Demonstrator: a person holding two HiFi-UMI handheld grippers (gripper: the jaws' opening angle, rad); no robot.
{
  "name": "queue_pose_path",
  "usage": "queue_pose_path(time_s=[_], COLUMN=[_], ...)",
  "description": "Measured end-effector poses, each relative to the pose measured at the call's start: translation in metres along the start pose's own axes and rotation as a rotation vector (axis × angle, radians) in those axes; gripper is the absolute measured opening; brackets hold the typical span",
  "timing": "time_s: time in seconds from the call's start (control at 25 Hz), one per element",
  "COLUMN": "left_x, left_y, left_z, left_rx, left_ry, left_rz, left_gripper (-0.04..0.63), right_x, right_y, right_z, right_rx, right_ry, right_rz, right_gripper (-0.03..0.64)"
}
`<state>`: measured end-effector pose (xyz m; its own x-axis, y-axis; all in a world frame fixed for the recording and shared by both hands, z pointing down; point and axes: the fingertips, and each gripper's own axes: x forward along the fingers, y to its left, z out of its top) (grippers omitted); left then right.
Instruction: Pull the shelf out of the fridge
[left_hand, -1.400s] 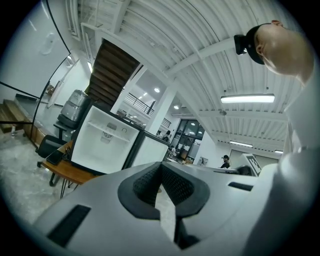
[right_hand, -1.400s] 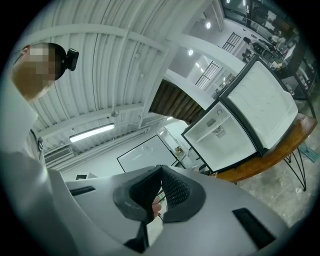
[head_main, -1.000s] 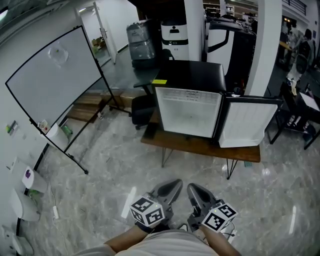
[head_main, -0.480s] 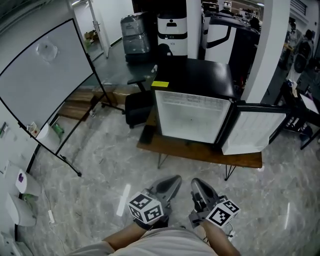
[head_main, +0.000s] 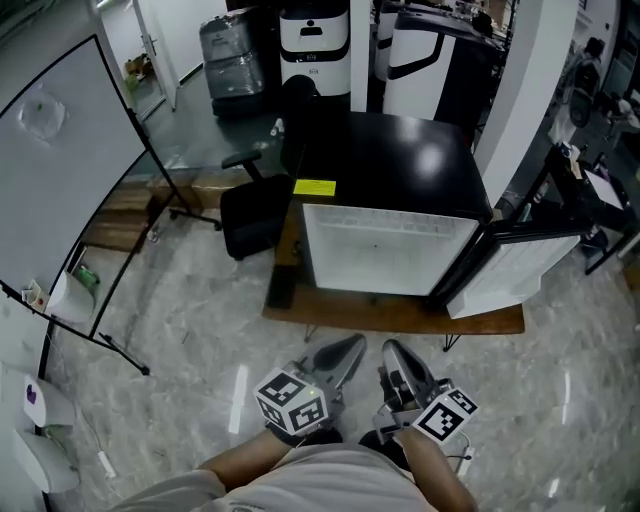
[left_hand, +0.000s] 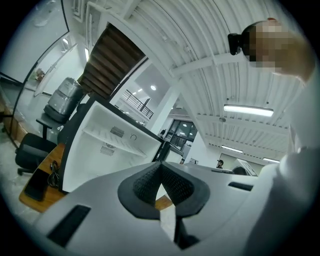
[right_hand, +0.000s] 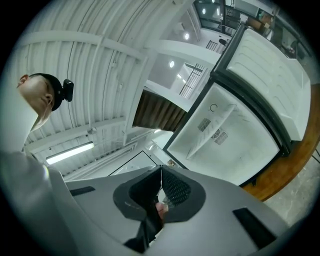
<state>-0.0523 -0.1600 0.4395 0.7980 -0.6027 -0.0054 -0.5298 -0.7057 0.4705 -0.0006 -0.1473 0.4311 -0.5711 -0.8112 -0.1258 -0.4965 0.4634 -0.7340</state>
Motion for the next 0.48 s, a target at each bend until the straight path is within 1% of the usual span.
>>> queue_pose_path(time_s=[0.08,0.2,0.28,0.4,0.48], left_x=[0.007,0.017,0.023,0.032,0.037], left_y=[0.013,0.026,0.031,0.039,0.045], left_z=[0.005,0.009,0.012,0.018,0.024], left_rx=[-0.026,-0.054,-0.053,-0.033,-0.013], left_ry=[-0.001,0.001,0.001,0.006,0.005], left_rz=[-0.014,-0.034,-0.040,-0.019,0.004], left_gripper=[0.006,0.006,0.006,0.006,0.006], right_x=[0.013,0.029,0.041,0.057,0.068], right_y=[-0.008,-0.026,-0.047,-0.084,-0.107], right_z=[0.005,0.020,0.033,0.050,0.058], right_rx=[0.031,0.113,0.210,0.397,0.453], right_ry=[-0.014,-0.063,-0.110,-0.188,-0.215], right_rz=[-0.007,-0.014,-0.016,-0.023,-0.043], right_gripper=[0.020,0.021,0.021,0.022,0.023])
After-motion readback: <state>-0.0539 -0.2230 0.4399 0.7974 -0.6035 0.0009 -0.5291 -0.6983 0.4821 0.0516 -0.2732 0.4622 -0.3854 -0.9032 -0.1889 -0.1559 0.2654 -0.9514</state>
